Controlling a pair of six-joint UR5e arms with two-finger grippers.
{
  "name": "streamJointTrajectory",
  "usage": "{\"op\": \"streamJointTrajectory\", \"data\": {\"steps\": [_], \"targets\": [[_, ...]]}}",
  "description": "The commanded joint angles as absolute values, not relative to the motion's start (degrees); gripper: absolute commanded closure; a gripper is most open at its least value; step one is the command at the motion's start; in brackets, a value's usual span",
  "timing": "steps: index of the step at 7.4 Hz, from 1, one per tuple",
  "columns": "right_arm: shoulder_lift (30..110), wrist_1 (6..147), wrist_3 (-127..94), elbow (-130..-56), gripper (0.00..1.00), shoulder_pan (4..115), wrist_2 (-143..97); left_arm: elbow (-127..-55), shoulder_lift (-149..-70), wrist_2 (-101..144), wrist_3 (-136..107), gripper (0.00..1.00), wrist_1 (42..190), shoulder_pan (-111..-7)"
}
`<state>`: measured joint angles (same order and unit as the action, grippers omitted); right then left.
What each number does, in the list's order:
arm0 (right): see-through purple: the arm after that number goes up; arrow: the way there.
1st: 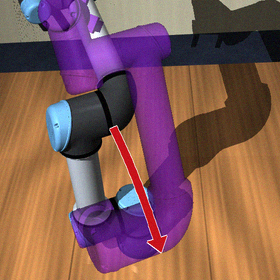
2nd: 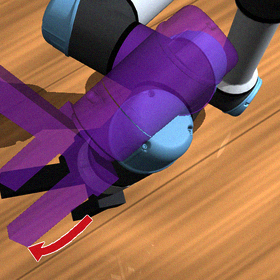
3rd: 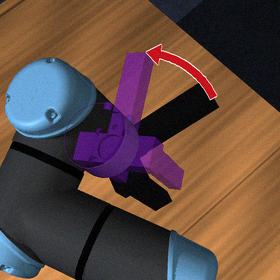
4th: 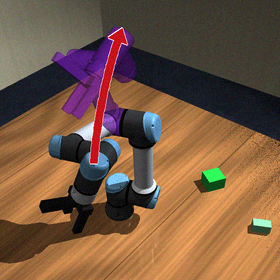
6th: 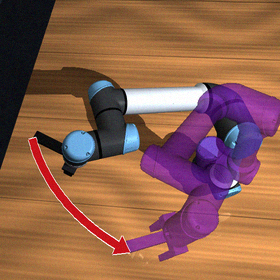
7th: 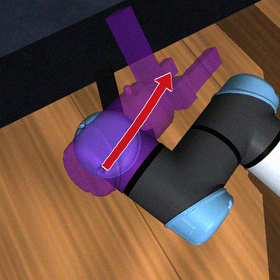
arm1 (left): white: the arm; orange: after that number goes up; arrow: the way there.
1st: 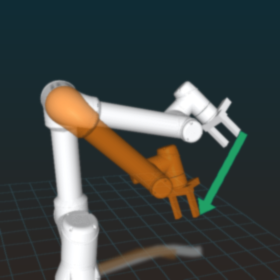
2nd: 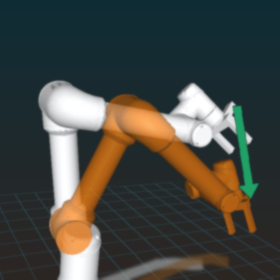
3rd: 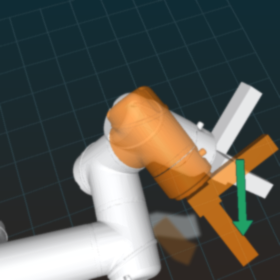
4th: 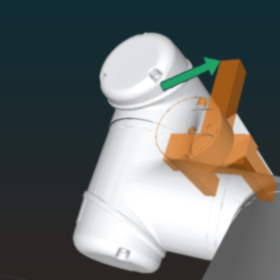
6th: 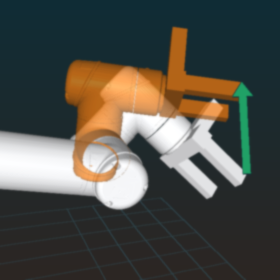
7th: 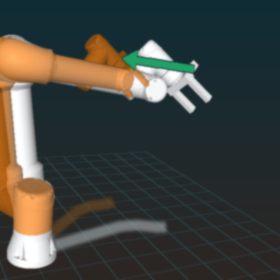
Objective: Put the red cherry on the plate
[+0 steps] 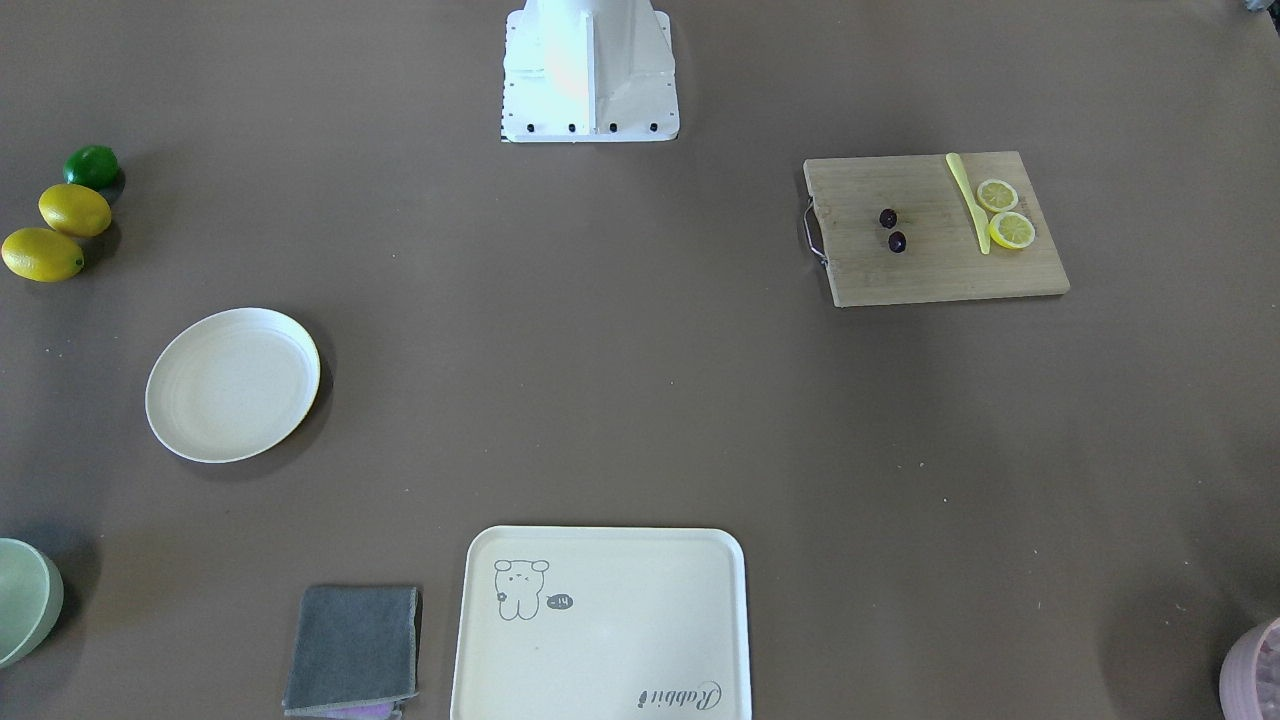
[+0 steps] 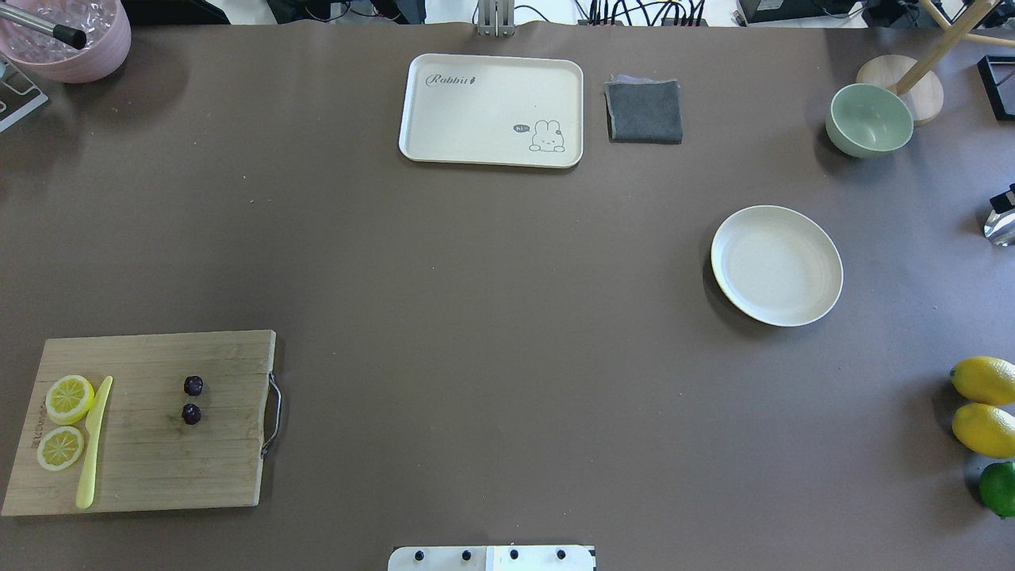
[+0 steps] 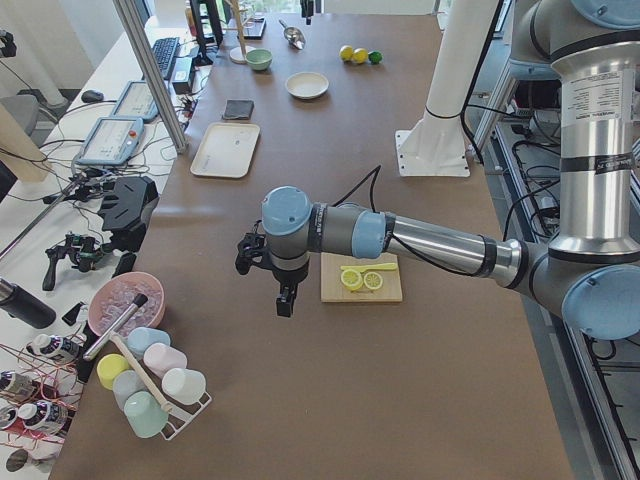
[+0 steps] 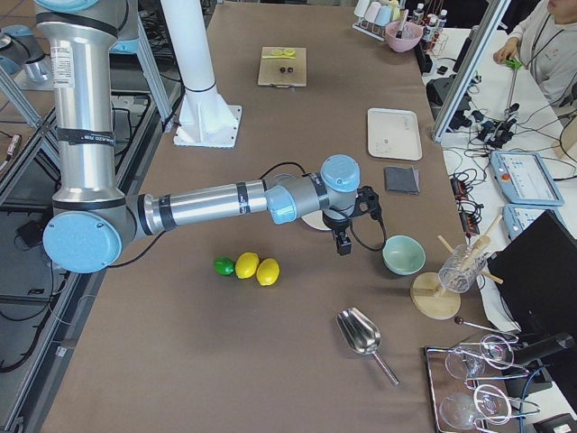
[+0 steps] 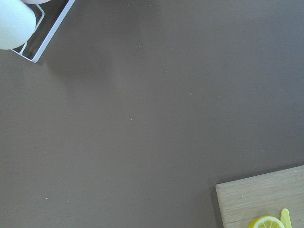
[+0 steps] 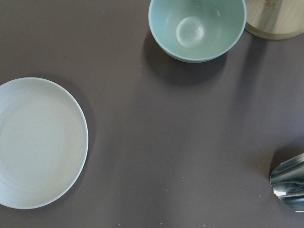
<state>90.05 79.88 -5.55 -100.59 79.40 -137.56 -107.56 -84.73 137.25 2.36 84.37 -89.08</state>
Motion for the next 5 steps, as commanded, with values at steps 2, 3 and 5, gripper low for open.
{"op": "streamJointTrajectory", "data": {"steps": [2, 3, 5], "targets": [[89.8, 80.0, -5.7, -98.5, 0.00, 82.2, -138.1, -109.1, -85.2, 137.5, 2.1, 0.03, 86.6, -89.8], [90.3, 79.5, -5.8, -97.7, 0.00, 82.2, -138.8, -109.1, -84.8, 137.4, 1.8, 0.03, 91.0, -89.8], [90.3, 79.5, -5.6, -97.0, 0.00, 82.2, -139.8, -110.9, -84.2, 138.0, -2.3, 0.03, 94.1, -90.0]]}}
